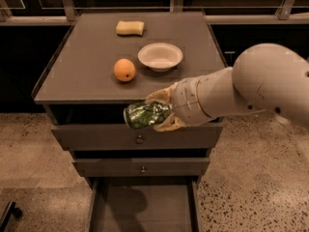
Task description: Pick green can from bottom drawer and place on counter
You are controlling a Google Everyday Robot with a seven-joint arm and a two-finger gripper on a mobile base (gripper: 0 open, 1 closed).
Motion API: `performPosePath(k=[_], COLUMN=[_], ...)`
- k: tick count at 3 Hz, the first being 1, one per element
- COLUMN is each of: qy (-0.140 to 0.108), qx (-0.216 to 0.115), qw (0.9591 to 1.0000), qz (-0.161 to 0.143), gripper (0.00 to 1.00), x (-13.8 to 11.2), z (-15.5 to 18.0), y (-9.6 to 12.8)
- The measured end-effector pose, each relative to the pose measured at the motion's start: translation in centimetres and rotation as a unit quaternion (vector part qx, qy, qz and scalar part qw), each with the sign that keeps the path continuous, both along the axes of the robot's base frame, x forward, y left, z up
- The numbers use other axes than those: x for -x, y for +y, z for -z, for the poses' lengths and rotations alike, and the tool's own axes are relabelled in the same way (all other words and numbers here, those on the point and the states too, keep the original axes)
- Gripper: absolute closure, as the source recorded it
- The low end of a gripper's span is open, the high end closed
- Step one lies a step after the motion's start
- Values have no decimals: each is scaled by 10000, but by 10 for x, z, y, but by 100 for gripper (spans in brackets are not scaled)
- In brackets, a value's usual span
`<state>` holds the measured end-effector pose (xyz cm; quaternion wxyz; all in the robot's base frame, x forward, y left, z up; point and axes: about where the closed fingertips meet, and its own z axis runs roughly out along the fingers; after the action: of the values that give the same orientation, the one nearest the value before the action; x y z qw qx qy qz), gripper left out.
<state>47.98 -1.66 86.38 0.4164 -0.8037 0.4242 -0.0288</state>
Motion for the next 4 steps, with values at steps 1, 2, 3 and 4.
performPosePath(k=[1,2,3,4], qy=[-261,-277,-193,-115], qx=[76,177,214,152], qw=[9993,9981,9963,9938], qz=[252,529,810,1097], gripper=[100,100,100,100], x=[-21,-43,-65,-87], z=[-40,-67,-79,-80], y=[-33,-64,-89,-111])
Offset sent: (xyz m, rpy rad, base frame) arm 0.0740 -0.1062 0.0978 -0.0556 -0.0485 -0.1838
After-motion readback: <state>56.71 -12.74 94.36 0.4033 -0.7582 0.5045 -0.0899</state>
